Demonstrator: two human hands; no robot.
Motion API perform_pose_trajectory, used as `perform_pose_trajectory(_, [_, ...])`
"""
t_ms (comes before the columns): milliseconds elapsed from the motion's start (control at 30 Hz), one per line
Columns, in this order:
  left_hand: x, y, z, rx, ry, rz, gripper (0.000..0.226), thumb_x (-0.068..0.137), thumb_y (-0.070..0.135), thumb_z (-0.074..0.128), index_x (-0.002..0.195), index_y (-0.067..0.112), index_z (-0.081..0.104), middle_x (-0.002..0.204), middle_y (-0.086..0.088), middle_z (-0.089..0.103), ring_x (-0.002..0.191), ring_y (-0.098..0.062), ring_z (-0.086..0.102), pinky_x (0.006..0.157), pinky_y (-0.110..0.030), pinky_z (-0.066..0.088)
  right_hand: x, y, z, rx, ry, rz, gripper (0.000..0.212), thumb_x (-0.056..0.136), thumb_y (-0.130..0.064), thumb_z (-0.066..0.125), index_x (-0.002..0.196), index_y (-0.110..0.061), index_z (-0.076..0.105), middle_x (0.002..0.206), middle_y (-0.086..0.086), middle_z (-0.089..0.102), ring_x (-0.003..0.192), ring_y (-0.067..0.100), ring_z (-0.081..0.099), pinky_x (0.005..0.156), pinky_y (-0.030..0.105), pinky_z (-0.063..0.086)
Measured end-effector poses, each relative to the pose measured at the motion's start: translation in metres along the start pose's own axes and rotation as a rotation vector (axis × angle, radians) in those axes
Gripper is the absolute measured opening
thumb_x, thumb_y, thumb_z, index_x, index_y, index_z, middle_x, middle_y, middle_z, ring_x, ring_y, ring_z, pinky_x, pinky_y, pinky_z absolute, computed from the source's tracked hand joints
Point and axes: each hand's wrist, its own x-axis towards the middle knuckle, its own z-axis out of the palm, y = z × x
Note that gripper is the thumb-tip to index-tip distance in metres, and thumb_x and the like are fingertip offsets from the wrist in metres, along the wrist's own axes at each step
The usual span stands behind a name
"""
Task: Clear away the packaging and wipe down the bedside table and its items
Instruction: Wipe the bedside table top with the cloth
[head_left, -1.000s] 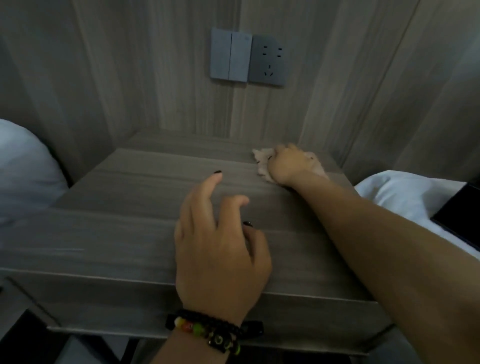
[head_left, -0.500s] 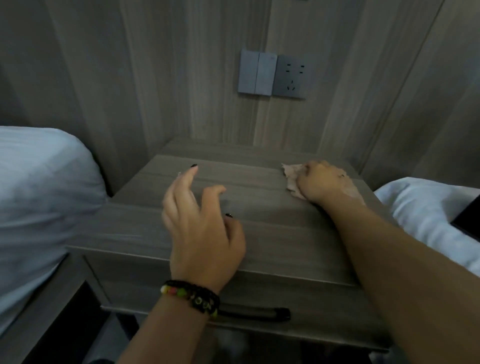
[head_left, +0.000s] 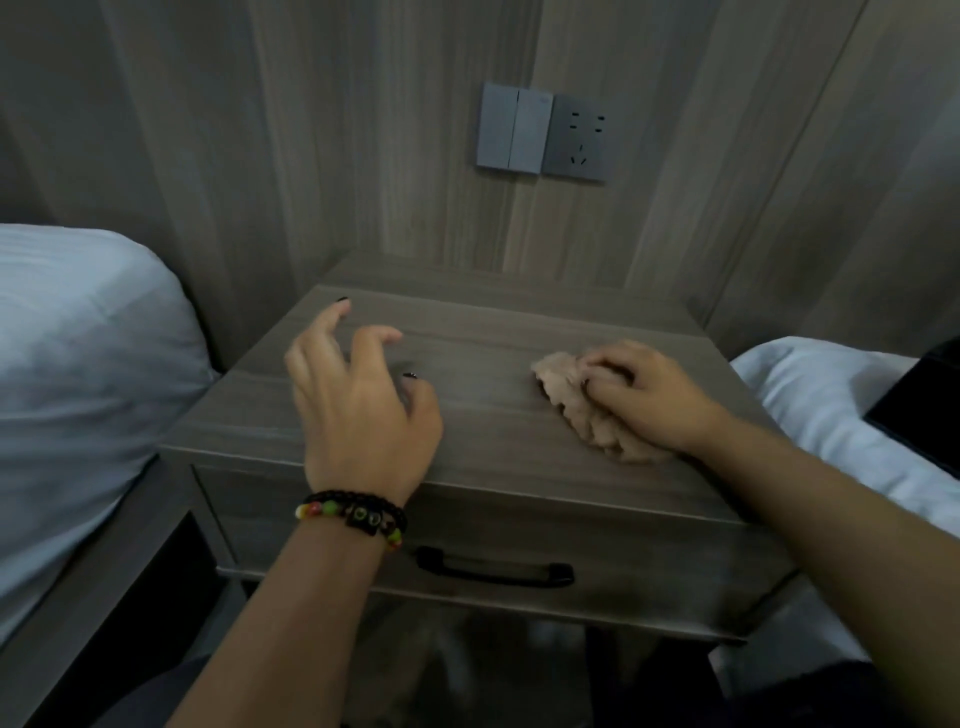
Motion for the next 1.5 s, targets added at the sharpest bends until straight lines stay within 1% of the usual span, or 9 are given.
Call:
perform_pose_trajectory(133, [-0.001, 0.004, -0.005, -0.067, 0.037, -0.013, 0.032, 0.075, 0.003, 0.062, 0.106, 0.007, 0.060, 0.138, -0.016, 0.039, 0.128, -0.032, 0.031, 0.099, -0.034, 0.031, 0.007, -0.041, 0.033, -0.174, 0.073, 0.022, 0.032, 0.086, -0.035, 0.048, 0.107, -0.020, 0.066, 0.113, 0.006, 0.063, 0.107, 0.027, 0.056, 0.096, 0.040, 0.043])
perform_pose_trajectory(300, [0.000, -0.009, -0.032, -0.140, 0.081, -0.092, 0.035, 0.077, 0.002, 0.063, 0.111, 0.010, 0.057, 0.138, -0.013, 0.035, 0.130, -0.026, 0.028, 0.094, 0.000, 0.014, -0.041, -0.087, 0.028, 0.010, -0.166, -0.298, 0.019, 0.093, -0.024, 0.052, 0.105, -0.021, 0.065, 0.106, -0.006, 0.061, 0.099, 0.008, 0.055, 0.090, 0.022, 0.042])
perform_pose_trajectory(400, [0.007, -0.026, -0.051, -0.168, 0.127, -0.221, 0.040, 0.078, 0.005, 0.060, 0.117, 0.012, 0.053, 0.139, -0.011, 0.036, 0.132, -0.026, 0.031, 0.106, -0.022, 0.026, -0.022, -0.078, 0.024, 0.036, -0.113, -0.265, 0.018, 0.092, -0.013, 0.057, 0.104, -0.010, 0.070, 0.109, 0.000, 0.065, 0.104, 0.011, 0.054, 0.091, 0.013, 0.035])
perform_pose_trajectory(567, [0.020, -0.053, -0.066, -0.204, 0.236, -0.474, 0.040, 0.083, 0.024, 0.048, 0.122, 0.015, 0.051, 0.129, -0.008, 0.048, 0.123, -0.025, 0.044, 0.107, -0.049, 0.031, 0.012, -0.110, 0.069, -0.102, -0.008, -0.197, 0.031, 0.087, -0.029, 0.042, 0.095, -0.015, 0.069, 0.106, 0.005, 0.066, 0.101, 0.024, 0.057, 0.094, 0.041, 0.043])
perform_pose_trajectory(767, [0.025, -0.059, -0.070, -0.401, 0.327, -0.663, 0.020, 0.101, 0.031, 0.034, 0.087, 0.027, 0.048, 0.097, 0.009, 0.054, 0.092, 0.004, 0.050, 0.084, -0.013, 0.036, 0.018, -0.189, 0.120, -0.028, -0.089, -0.431, 0.042, 0.089, -0.036, 0.032, 0.106, -0.019, 0.067, 0.114, 0.003, 0.062, 0.108, 0.026, 0.055, 0.099, 0.045, 0.040])
perform_pose_trajectory(1033, [0.034, -0.089, -0.064, -0.944, 0.677, -1.056, 0.043, 0.097, 0.047, 0.031, 0.103, 0.013, 0.055, 0.098, -0.003, 0.055, 0.086, -0.016, 0.051, 0.077, -0.026, 0.043, 0.058, -0.210, 0.133, 0.045, -0.256, -0.544, 0.031, 0.097, -0.029, 0.045, 0.120, -0.020, 0.064, 0.125, 0.003, 0.059, 0.116, 0.024, 0.050, 0.105, 0.042, 0.032])
perform_pose_trajectory(1200, [0.028, -0.072, -0.064, -0.533, 0.498, -0.812, 0.020, 0.093, 0.030, 0.046, 0.105, 0.017, 0.056, 0.108, 0.003, 0.053, 0.101, -0.018, 0.052, 0.082, -0.026, 0.037, 0.099, -0.180, 0.127, 0.053, -0.198, -0.425, 0.020, 0.096, -0.024, 0.047, 0.091, -0.018, 0.066, 0.109, 0.005, 0.065, 0.106, 0.024, 0.056, 0.091, 0.033, 0.039])
perform_pose_trajectory(1333, [0.024, -0.060, -0.053, -0.195, 0.314, -0.326, 0.047, 0.078, 0.020, 0.057, 0.124, 0.011, 0.048, 0.129, -0.004, 0.045, 0.120, -0.023, 0.047, 0.098, -0.039, 0.042, 0.107, -0.172, 0.137, 0.019, -0.157, -0.446, 0.024, 0.095, -0.023, 0.045, 0.078, -0.013, 0.059, 0.097, 0.005, 0.063, 0.092, 0.022, 0.054, 0.087, 0.039, 0.042])
perform_pose_trajectory(1500, [0.031, -0.051, -0.037, -0.004, 0.092, -0.472, 0.047, 0.078, 0.028, 0.061, 0.123, 0.019, 0.048, 0.134, -0.003, 0.044, 0.119, -0.023, 0.048, 0.094, -0.048, 0.045, 0.143, -0.151, 0.133, 0.048, -0.166, -0.416, 0.026, 0.096, -0.024, 0.048, 0.097, -0.007, 0.068, 0.104, 0.007, 0.066, 0.099, 0.022, 0.057, 0.089, 0.037, 0.043])
